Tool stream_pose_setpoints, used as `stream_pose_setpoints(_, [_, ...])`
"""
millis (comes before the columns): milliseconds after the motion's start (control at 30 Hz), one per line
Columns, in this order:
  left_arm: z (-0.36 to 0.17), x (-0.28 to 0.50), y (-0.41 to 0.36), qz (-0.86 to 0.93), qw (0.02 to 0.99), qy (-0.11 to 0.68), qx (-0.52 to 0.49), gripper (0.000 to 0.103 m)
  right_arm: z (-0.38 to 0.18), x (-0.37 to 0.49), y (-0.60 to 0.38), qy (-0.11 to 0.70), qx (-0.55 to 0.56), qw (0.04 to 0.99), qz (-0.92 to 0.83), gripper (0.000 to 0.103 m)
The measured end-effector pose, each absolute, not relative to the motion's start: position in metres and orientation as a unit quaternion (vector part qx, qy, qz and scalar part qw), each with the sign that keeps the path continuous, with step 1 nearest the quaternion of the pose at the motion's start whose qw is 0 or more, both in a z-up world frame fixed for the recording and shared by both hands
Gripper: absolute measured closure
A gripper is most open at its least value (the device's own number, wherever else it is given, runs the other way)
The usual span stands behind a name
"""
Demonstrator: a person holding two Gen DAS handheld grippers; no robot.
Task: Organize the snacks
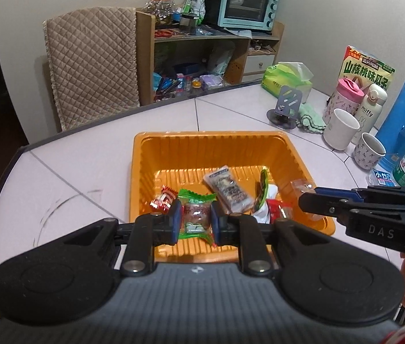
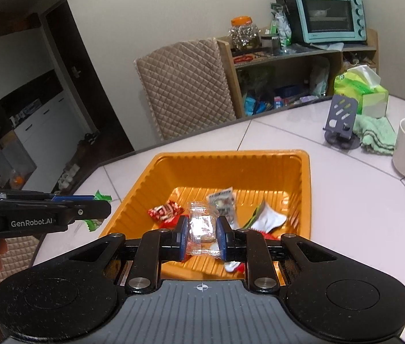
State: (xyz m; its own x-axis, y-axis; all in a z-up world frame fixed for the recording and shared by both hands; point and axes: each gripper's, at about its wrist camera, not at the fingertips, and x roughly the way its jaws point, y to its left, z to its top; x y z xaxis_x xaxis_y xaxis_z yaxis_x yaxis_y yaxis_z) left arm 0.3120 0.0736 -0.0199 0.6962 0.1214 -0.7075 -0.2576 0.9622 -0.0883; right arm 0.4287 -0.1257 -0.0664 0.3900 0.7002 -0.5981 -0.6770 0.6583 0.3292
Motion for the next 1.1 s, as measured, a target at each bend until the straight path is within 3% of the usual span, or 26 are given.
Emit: stream_pose_setpoints(1100, [-0.065,0.416,0.089,0.094,0.902,0.418,-0.055,0.084,-0.101,0.512,-0.094,0.383,0.032,0.843,0.377,0.081])
